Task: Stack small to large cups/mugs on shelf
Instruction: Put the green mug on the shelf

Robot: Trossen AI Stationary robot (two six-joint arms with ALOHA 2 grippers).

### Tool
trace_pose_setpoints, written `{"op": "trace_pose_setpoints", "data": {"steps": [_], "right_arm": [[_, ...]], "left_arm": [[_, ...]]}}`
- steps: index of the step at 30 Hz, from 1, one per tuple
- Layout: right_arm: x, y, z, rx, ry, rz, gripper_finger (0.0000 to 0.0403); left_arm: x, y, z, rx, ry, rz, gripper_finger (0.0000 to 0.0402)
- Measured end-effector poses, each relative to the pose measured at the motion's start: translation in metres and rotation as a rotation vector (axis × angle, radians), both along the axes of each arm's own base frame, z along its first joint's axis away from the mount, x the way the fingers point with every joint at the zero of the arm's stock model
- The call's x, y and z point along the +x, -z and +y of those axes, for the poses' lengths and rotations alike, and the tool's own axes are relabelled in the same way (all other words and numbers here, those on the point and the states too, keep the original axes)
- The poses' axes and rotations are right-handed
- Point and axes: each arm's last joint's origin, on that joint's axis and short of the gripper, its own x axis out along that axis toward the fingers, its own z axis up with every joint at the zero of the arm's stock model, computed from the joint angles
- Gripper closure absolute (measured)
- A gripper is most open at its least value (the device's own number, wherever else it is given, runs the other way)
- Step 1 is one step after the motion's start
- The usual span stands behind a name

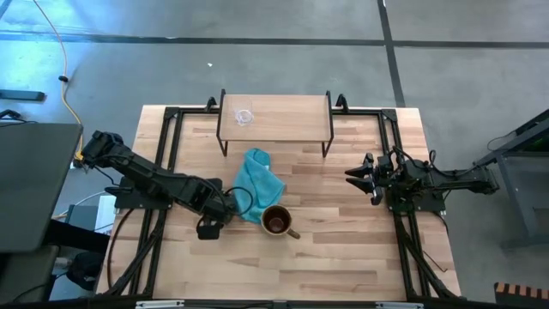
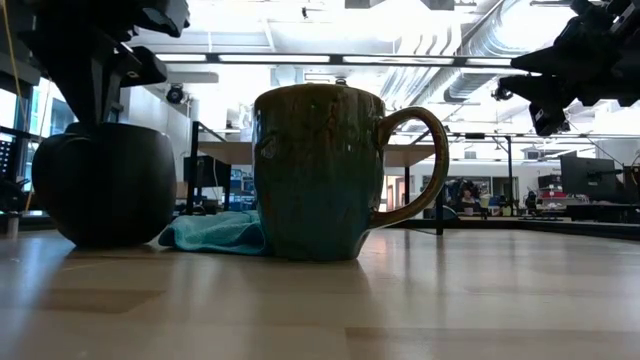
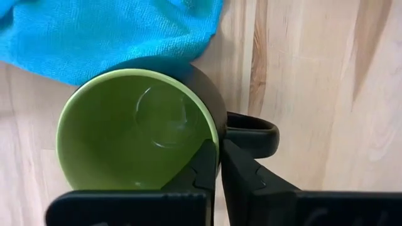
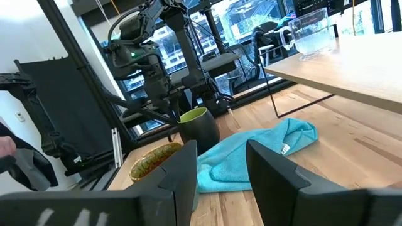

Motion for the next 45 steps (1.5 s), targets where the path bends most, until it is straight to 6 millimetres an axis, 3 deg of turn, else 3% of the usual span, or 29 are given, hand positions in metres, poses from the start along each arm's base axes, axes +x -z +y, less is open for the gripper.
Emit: {"op": "trace_pose_setpoints", "data": {"steps": [16,21,34,45], "right_arm": [[0.0,0.0,0.0,-0.01,0.001,0.001,0.0275],[0.0,0.0,0.0,-0.011,0.001,0.001,0.0275],[0.0,0.0,0.0,-0.019,0.001,0.002,0.0275],[0.0,0.0,0.0,-0.019,0.001,0.001,0.0275]], "left_arm": [[0.003,-0.024,0.0,0.029,0.021,-0.001,0.0401],[0.005,-0.042,0.0,0.025,0.025,-0.025,0.0401],[0.017,-0.1,0.029,0.055,0.029,-0.155,0.0401],[0.019,-0.127,0.068,0.132,0.034,-0.212,0.0401]]}}
